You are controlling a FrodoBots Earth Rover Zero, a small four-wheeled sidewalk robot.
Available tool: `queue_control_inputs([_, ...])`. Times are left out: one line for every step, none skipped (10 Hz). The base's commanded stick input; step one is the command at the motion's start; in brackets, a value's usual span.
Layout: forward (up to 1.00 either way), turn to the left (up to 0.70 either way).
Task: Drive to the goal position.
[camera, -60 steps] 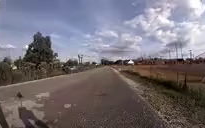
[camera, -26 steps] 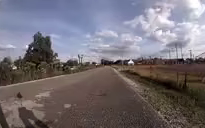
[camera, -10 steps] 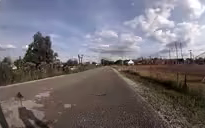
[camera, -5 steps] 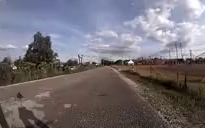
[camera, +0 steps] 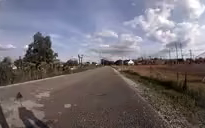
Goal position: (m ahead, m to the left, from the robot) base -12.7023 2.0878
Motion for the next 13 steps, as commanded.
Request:
queue_control_inputs([0.06,0.00])
queue_control_inputs([0.06,0.00])
queue_control_inputs([0.06,0.00])
queue_control_inputs([0.06,0.00])
queue_control_inputs([0.06,0.00])
queue_control_inputs([0.06,0.00])
queue_control_inputs([0.06,0.00])
queue_control_inputs([0.07,0.00])
queue_control_inputs([0.06,0.00])
queue_control_inputs([0.06,0.00])
queue_control_inputs([0.06,0.00])
queue_control_inputs([0.06,0.00])
queue_control_inputs([0.06,0.00])
